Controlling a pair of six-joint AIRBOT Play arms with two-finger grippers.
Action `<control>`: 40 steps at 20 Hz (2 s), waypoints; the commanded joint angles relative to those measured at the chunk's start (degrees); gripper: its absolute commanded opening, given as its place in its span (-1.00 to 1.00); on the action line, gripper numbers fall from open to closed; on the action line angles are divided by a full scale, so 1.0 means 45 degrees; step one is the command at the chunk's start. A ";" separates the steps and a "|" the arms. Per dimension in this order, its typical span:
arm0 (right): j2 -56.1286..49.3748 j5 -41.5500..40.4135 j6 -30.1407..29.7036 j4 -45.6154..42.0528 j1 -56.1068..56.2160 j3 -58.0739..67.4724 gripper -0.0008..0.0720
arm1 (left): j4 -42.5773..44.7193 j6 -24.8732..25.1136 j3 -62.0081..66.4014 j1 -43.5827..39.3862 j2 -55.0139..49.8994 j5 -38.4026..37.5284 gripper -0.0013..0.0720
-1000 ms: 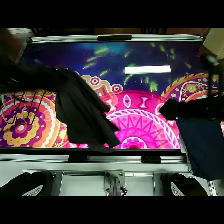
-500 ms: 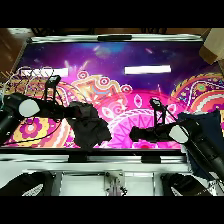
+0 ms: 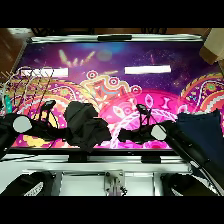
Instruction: Fold the shirts.
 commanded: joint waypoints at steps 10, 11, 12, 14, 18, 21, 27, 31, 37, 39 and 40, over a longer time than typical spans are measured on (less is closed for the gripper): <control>-0.3293 -0.4784 -0.0335 0.2137 0.1583 -0.0015 0.84 | -0.0976 0.0034 -0.1379 0.0083 0.0141 0.4430 -0.61; -0.3531 -0.4949 -0.0554 0.2424 0.1583 -0.0015 0.84 | -0.0981 0.0029 -0.1379 0.0083 0.0141 0.4425 -0.68; -0.3755 -0.5207 -0.0743 0.2715 0.1579 -0.0015 0.84 | -0.0986 0.0034 -0.1379 0.0083 0.0141 0.4420 -0.85; -0.4177 -0.6042 -0.0758 0.3419 0.1583 -0.0015 0.84 | -0.0986 0.0034 -0.1379 0.0083 0.0151 0.4415 -0.85; -0.4697 -0.6873 -0.1681 0.5367 0.1826 -0.0005 0.84 | -0.0986 0.0078 -0.1370 0.0083 0.0398 0.4410 -0.85; -0.4721 -0.6849 -0.2147 0.5984 0.2278 -0.0005 0.18 | -0.0986 0.0078 -0.1365 0.0083 0.0593 0.4420 -0.85; -0.3118 -0.5848 -0.3589 0.4216 0.1831 0.0801 -0.77 | -0.0879 0.2409 0.0797 0.0155 0.0986 0.3983 -0.85; 0.0622 -0.1802 -0.3701 -0.0015 -0.0563 0.3381 -0.77 | -0.0447 0.3036 0.6596 0.0612 0.1083 0.2069 -0.85; 0.5741 0.0194 -0.3113 -0.2735 -0.2346 0.8437 -0.77 | -0.0568 0.1967 1.4498 0.0636 0.1355 0.1836 -0.85; 0.6237 0.0223 -0.2895 -0.2803 -0.2346 0.9233 -0.77 | -0.0656 0.1972 1.5144 0.0636 0.1462 0.1826 -0.85; 0.6314 0.0321 -0.2890 -0.2905 -0.2346 0.9447 -0.77 | -0.0617 0.1972 1.5091 0.0641 0.1530 0.1622 -0.85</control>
